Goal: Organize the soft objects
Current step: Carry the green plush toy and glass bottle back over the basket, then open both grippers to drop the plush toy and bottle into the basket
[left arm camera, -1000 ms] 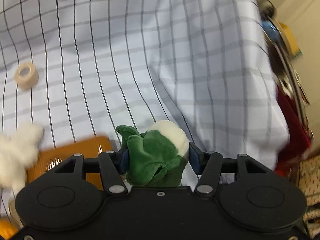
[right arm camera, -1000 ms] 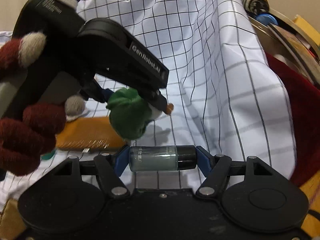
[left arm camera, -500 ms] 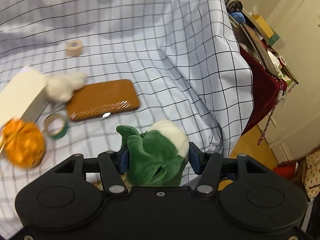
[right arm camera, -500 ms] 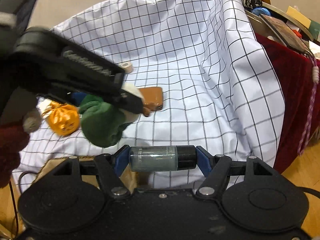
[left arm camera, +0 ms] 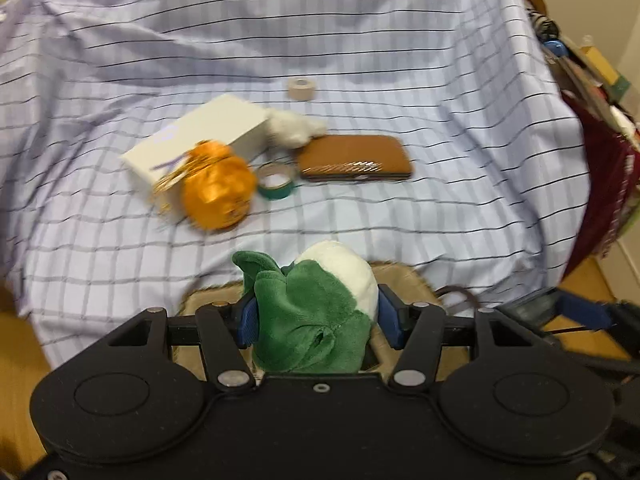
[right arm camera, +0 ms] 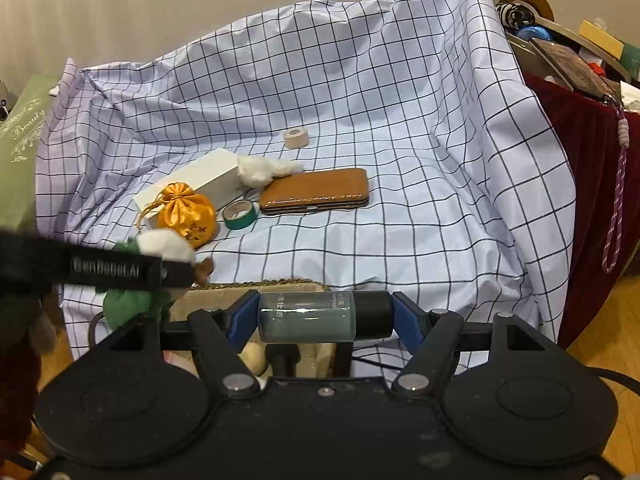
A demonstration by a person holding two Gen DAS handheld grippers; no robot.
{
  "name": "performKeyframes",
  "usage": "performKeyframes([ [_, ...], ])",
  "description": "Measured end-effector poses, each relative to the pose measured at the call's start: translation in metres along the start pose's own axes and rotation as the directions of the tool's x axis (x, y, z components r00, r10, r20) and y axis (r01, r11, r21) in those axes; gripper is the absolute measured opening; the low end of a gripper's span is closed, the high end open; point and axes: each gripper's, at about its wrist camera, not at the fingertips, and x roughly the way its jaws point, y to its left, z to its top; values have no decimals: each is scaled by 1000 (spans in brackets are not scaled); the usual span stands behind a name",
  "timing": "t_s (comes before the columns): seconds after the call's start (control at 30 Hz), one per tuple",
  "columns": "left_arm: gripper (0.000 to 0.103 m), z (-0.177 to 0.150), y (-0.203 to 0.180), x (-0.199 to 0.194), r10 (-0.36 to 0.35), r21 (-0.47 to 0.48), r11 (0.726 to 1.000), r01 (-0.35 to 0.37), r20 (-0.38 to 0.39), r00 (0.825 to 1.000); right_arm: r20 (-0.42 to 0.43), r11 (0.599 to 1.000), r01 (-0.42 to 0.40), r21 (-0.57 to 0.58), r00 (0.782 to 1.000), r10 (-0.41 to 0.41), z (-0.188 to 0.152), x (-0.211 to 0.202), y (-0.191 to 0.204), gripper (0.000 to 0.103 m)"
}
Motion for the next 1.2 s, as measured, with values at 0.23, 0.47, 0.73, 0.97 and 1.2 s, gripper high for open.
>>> performKeyframes([
  [0.23,55,-33,6,-6,36,-38,999,-36,-1,999,14,999,-37,24,999,37,-13,-12,2,69],
  [0.47,55,-51,2,-3,60,-43,997,-60,-7,998,-9,999,-35,16,999,36,-17,-8,11,69],
  [0.73,58,-70,12,-14,141,-84,987,-138,33,989,-51,1000,-15,-16,999,14,-23,1,21,69],
  [0.97,63,-70,20,-27,184,-137,976,-171,85,979,-68,999,8,-34,998,-10,-20,6,30,69],
  [1.2,72,-71,20,-36,257,-156,959,-236,135,957,-91,998,6,-59,996,-11,-16,10,37,69],
])
